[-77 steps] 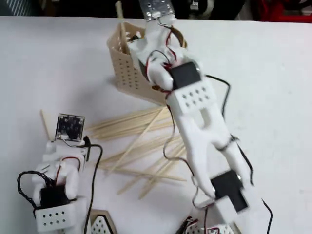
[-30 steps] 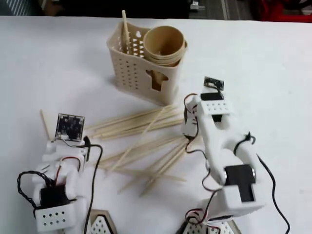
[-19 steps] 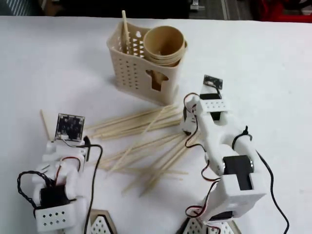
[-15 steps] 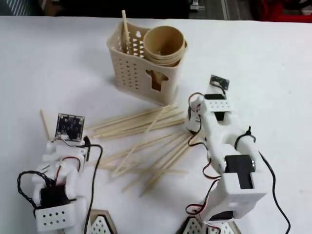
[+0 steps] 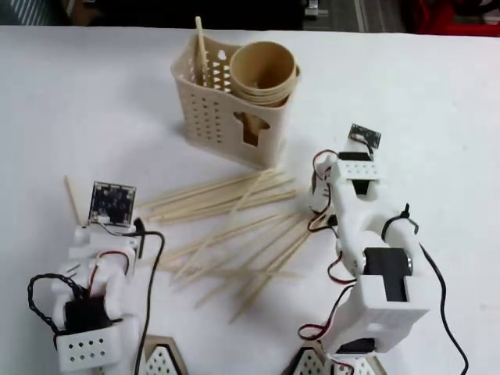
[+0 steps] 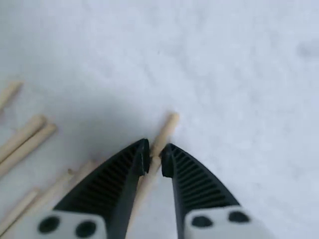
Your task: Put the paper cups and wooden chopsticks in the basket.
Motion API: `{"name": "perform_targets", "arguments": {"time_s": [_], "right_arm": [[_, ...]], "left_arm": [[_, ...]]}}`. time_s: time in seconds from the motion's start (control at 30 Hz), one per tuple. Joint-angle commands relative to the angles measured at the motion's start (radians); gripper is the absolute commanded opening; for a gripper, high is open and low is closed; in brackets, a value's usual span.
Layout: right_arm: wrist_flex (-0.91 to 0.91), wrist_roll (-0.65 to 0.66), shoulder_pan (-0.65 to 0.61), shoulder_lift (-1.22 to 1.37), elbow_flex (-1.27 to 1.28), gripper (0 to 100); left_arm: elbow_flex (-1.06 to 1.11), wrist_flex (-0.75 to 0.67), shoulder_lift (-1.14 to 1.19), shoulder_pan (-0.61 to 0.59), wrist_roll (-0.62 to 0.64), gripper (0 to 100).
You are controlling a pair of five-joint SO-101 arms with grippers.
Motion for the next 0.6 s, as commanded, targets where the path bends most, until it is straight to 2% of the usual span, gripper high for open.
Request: {"name": "perform_targets", "arguments": {"time_s": [0.0, 0.13, 0.3, 0.57], "right_arm": [[-0.004, 0.011, -0.005, 0.012, -0.064, 1.7], [0.008, 0.06, 0.021, 0.01, -0.117, 1.7], [0.133, 0.127, 0.041, -0.004, -0.215, 1.7], [0.236, 0.161, 0.031, -0.229, -0.233, 1.7]], "left_arm": [[-0.008, -0.015, -0.01, -0.008, -0.005, 19], [-0.008, -0.015, -0.01, -0.008, -0.005, 19], [-0.008, -0.015, -0.01, -0.008, -0.005, 19], [-0.015, -0.02, -0.01, -0.008, -0.002, 19]]}}
